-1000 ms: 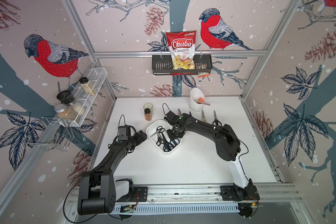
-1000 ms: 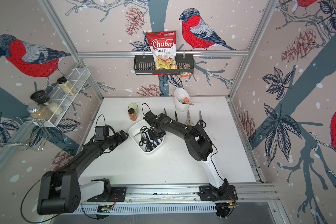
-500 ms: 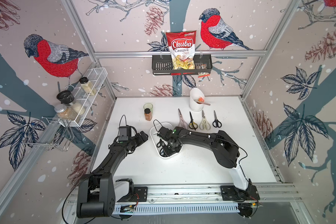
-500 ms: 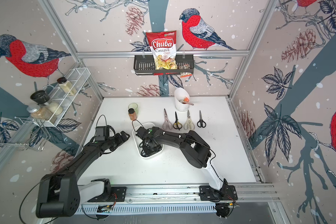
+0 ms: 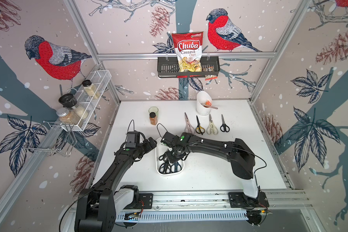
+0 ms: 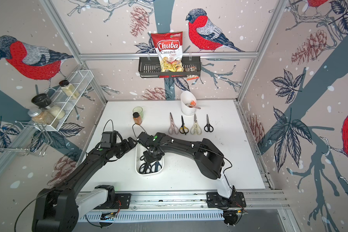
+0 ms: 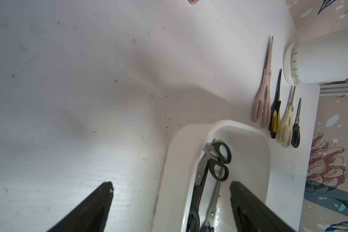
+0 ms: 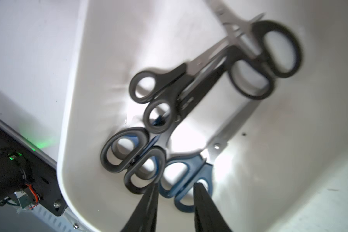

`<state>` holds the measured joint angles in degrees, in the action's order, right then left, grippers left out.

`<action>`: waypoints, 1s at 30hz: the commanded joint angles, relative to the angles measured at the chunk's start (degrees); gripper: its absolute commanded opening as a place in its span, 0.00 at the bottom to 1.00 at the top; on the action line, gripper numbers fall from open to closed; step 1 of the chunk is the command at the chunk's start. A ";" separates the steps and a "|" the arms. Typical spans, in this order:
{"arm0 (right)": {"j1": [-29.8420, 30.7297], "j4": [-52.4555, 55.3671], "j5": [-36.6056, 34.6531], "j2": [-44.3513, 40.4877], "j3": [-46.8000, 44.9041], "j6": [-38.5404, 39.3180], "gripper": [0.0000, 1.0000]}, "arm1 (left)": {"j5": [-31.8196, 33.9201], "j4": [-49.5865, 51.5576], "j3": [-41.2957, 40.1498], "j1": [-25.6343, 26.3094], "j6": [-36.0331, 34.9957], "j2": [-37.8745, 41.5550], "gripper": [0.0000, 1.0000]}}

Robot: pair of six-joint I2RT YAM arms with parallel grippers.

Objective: Take the scissors out of the storage box
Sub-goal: Pick up the scissors from the storage box.

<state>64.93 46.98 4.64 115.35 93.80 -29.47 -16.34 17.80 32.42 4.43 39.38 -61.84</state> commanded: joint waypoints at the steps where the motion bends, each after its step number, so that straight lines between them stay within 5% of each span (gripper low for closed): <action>1: -2.12 -0.34 -0.36 -2.08 -0.61 1.17 0.35 | 2.31 2.98 -0.39 0.29 4.08 2.20 0.95; 13: -2.26 -7.90 7.56 -0.71 -3.56 -3.34 0.34 | 4.55 3.73 -2.89 0.63 8.15 7.57 0.95; 30: 0.73 -3.22 0.48 9.13 6.75 -15.66 0.31 | 1.35 3.52 -4.00 -3.00 3.44 6.46 0.95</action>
<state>65.45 42.22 8.49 124.77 101.16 -41.04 -13.96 20.82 28.86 2.52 43.81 -56.55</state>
